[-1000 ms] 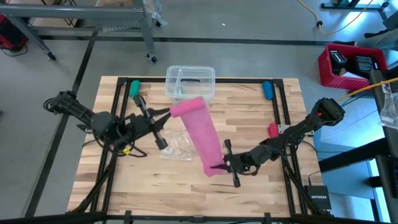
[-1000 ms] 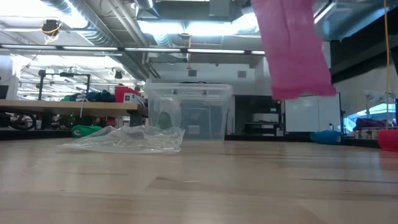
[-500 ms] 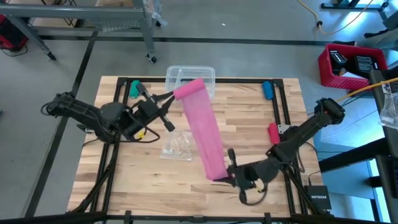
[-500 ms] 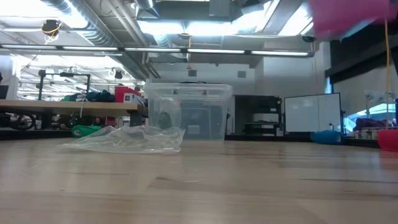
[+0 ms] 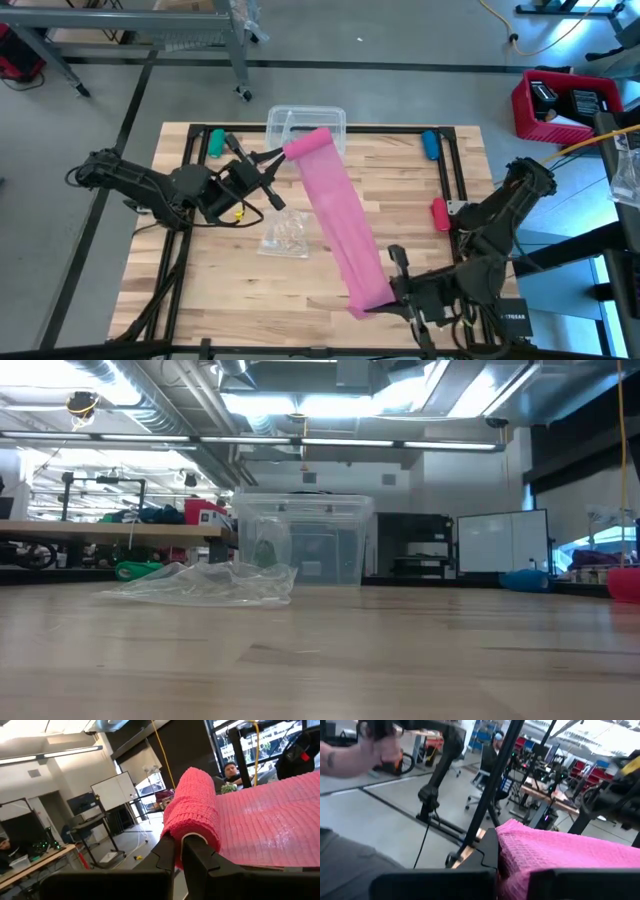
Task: Roll bandage
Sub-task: Roll the pink bandage
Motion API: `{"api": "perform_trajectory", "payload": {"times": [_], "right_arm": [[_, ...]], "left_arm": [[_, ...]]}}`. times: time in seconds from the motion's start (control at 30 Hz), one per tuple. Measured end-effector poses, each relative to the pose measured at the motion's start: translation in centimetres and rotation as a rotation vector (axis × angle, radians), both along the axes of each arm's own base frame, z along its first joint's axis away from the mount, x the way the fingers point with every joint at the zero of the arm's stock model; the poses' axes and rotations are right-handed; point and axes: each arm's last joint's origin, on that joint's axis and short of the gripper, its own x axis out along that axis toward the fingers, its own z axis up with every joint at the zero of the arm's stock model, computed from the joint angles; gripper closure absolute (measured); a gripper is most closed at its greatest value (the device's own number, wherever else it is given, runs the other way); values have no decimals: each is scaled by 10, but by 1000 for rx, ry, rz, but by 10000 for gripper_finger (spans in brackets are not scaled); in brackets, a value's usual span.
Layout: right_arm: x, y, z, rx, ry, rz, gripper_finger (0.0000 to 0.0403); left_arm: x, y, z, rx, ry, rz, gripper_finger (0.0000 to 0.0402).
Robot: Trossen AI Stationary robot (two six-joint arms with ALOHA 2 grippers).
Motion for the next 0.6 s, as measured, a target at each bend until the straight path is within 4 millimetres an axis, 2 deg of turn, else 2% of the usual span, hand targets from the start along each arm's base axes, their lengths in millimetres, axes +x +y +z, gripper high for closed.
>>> {"api": "perform_trajectory", "payload": {"times": [0.13,0.33,0.6], "right_arm": [[-1,-1,11,22,-21,-1,398],[3,2,24,19,-59,-3,398],[7,1,47,27,-93,-11,398]], "left_arm": [[7,3,-5,-8,7,14,389],[27,5,-20,-11,44,38,389],[57,3,-49,-22,105,53,389]]}}
